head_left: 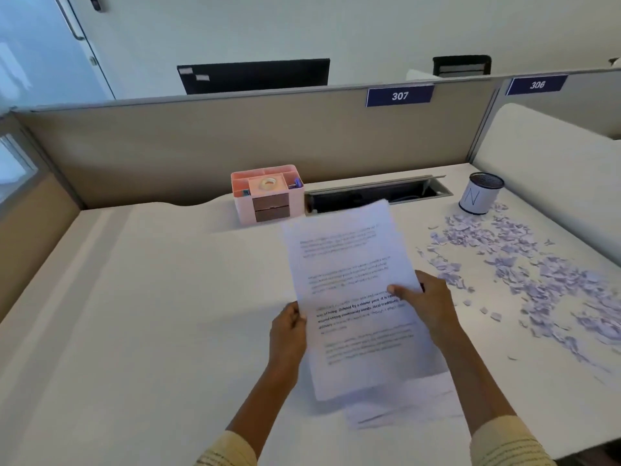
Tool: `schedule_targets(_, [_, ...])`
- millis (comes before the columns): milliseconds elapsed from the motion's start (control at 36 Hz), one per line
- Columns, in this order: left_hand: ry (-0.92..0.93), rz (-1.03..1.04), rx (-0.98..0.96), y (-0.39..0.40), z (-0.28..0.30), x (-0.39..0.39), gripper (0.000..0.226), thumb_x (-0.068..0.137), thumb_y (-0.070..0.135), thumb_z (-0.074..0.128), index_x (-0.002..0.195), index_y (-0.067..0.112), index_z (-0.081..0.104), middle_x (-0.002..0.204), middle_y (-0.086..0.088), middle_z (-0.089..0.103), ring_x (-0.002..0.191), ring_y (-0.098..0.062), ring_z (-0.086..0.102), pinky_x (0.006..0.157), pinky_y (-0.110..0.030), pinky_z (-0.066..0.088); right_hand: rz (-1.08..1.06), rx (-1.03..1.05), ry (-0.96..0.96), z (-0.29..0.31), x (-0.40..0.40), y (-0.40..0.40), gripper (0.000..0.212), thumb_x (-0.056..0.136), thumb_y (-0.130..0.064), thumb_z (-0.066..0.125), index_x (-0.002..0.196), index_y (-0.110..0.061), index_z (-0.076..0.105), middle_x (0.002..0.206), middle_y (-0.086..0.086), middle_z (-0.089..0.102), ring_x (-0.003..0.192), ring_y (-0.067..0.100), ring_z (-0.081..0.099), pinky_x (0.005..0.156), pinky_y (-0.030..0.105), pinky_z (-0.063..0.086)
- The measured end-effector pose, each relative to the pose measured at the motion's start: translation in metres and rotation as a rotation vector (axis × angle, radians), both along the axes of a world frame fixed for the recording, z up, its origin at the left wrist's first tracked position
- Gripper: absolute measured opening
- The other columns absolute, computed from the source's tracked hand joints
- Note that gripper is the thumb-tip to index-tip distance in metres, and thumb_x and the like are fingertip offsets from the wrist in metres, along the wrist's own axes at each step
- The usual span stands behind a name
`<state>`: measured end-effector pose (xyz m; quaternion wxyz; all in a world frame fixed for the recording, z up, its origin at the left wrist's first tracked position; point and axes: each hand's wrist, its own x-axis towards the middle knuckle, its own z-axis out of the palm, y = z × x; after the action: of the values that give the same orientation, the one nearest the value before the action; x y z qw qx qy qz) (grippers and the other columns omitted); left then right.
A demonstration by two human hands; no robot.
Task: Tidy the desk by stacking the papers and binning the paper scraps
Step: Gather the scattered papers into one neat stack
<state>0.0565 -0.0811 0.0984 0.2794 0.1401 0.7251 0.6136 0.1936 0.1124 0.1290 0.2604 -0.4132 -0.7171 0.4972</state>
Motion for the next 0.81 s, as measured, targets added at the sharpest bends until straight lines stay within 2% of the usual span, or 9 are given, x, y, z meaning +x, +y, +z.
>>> schedule_targets(83, [-0.076,-0.043,-0.113,0.010,-0.017,0.009,0.027,0.094,0.000,0.046,0.101,0.018,0.065,0.104,-0.008,0.070,0.094,-0.024,0.067,0.086,-0.045,0.056,-0.010,-0.031,-0.152,-0.022,0.012,0.014,0.045,0.069,-0.027,0.083,0.077,0.007,0.055,0.071,0.027,0.054,0.060,0.028,0.047,0.059,0.031,0.031])
schedule_targets(167, [-0.111,-0.052,-0.195,0.018,-0.028,0.015,0.023,0.094,0.001,0.052,0.113,0.009,0.061,0.107,-0.009,0.068,0.096,-0.024,0.066,0.086,-0.041,0.056,-0.002,-0.041,-0.267,-0.035,0.018,0.022,0.049,0.068,-0.026,0.084,0.064,-0.010,0.037,0.061,0.004,0.034,0.061,0.018,0.031,0.058,0.031,0.018])
schedule_targets(250, [-0.073,-0.039,-0.257,0.022,-0.030,0.021,0.020,0.092,0.003,0.057,0.111,0.010,0.060,0.108,-0.008,0.067,0.095,-0.023,0.065,0.088,-0.038,0.055,-0.018,-0.016,-0.351,-0.038,0.023,0.024,0.031,0.071,-0.026,0.083,0.077,-0.014,0.055,0.075,0.002,0.050,0.071,0.019,0.048,0.064,0.029,0.035])
schedule_targets(306, [-0.022,-0.034,-0.327,0.023,-0.031,0.024,0.019,0.092,0.008,0.058,0.111,0.009,0.060,0.104,-0.004,0.065,0.092,-0.019,0.062,0.087,-0.034,0.054,-0.052,0.003,-0.452,-0.045,0.027,0.031,0.045,0.070,-0.034,0.082,0.103,-0.008,0.065,0.098,0.013,0.064,0.095,0.027,0.060,0.081,0.033,0.045])
schedule_targets(361, [0.035,-0.030,-0.388,0.024,-0.032,0.026,0.021,0.092,0.015,0.060,0.112,0.008,0.060,0.109,-0.005,0.064,0.093,-0.019,0.061,0.089,-0.035,0.053,-0.086,0.042,-0.588,-0.051,0.029,0.036,0.061,0.069,-0.047,0.079,0.111,-0.006,0.063,0.113,0.017,0.063,0.109,0.033,0.057,0.090,0.038,0.045])
schedule_targets(472, [0.062,-0.043,-0.466,0.028,-0.031,0.031,0.054,0.093,0.026,0.059,0.141,0.009,0.041,0.137,-0.012,0.048,0.121,-0.027,0.053,0.102,-0.042,0.045,-0.112,0.034,-0.825,-0.047,0.023,0.026,0.083,0.063,-0.066,0.073,0.112,-0.001,0.053,0.122,0.020,0.048,0.113,0.038,0.049,0.088,0.042,0.045])
schedule_targets(583, [0.052,-0.092,-0.462,0.035,-0.028,0.034,0.057,0.096,0.027,0.054,0.146,0.008,0.032,0.145,-0.011,0.041,0.130,-0.025,0.044,0.105,-0.036,0.040,-0.125,-0.027,-0.789,-0.050,0.012,0.017,0.091,0.057,-0.058,0.082,0.116,0.001,0.046,0.119,0.019,0.049,0.107,0.037,0.054,0.084,0.041,0.047])
schedule_targets(667, [0.043,-0.084,-0.458,0.037,-0.027,0.030,0.054,0.097,0.025,0.053,0.144,0.007,0.034,0.144,-0.012,0.042,0.129,-0.024,0.045,0.103,-0.032,0.039,-0.127,-0.042,-0.730,-0.056,0.007,0.017,0.080,0.060,-0.047,0.086,0.110,0.001,0.047,0.109,0.017,0.058,0.099,0.034,0.059,0.068,0.032,0.043])
schedule_targets(806, [0.008,-0.059,-0.444,0.036,-0.030,0.020,0.042,0.097,0.023,0.052,0.136,0.008,0.044,0.137,-0.009,0.048,0.116,-0.020,0.052,0.092,-0.030,0.047,-0.112,-0.122,-0.610,-0.059,0.002,0.025,0.062,0.064,-0.045,0.083,0.093,-0.001,0.051,0.096,0.016,0.063,0.081,0.028,0.058,0.070,0.035,0.048])
